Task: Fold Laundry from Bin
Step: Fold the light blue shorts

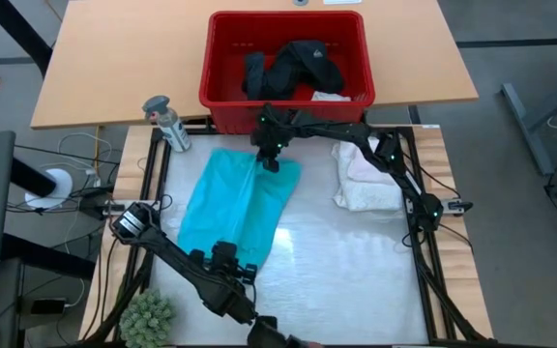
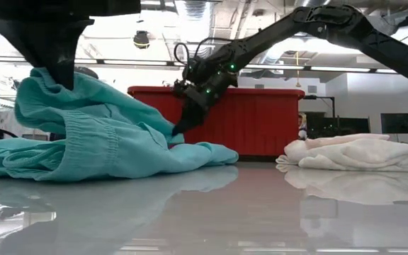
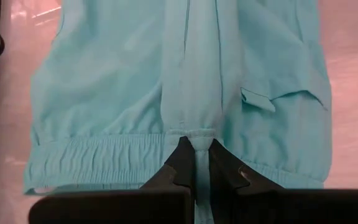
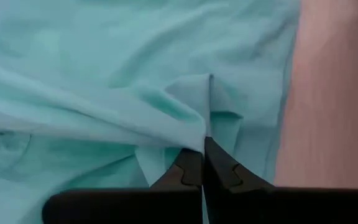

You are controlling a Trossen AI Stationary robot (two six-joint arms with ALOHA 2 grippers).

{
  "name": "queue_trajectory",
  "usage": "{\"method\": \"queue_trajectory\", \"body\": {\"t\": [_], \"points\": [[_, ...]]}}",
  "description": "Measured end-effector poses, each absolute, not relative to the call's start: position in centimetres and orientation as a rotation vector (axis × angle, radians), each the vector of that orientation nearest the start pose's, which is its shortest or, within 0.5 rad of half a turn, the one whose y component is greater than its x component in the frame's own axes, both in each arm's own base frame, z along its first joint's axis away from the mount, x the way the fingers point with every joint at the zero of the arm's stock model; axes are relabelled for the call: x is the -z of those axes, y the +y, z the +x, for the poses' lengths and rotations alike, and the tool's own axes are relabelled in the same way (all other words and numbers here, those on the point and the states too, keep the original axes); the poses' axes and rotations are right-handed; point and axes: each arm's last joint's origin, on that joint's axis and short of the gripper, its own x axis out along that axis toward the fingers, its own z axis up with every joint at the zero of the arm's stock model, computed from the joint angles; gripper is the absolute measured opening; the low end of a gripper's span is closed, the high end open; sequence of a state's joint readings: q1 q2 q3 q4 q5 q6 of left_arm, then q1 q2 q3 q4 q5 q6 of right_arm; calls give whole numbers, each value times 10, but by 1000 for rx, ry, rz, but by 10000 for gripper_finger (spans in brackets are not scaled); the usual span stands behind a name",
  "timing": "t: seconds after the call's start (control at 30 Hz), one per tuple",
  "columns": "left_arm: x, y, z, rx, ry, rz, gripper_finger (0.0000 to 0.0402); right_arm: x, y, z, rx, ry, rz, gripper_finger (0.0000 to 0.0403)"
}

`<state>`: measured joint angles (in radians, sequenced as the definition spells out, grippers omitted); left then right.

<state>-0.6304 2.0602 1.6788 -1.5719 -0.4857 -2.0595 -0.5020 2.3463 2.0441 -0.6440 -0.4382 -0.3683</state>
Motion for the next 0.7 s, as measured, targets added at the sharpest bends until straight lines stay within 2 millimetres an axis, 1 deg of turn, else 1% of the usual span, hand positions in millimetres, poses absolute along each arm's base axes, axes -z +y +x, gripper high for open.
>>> {"method": "queue_trajectory", "body": {"t": [0.03,0.13,0.27,0.4,0.5,0.6,0.7], "points": [[-214,-201,298,-1310,900,-565,2,-200,-238,452,-101,836,121,19],[-214,-201,298,-1305,909,-559,2,-200,-244,438,-144,873,311,19],[-214,-202,297,-1306,898,-567,2,-196,-240,432,-138,949,386,19],[-215,-202,297,-1288,912,-536,2,-190,-229,438,-6,1029,424,19],[-215,-203,297,-1272,923,-514,2,-188,-216,441,147,1100,485,19],[-215,-208,293,-1254,925,-501,2,-186,-205,446,171,1124,466,19],[-215,-214,289,-1236,930,-491,2,-177,-198,448,190,1170,520,19]]}}
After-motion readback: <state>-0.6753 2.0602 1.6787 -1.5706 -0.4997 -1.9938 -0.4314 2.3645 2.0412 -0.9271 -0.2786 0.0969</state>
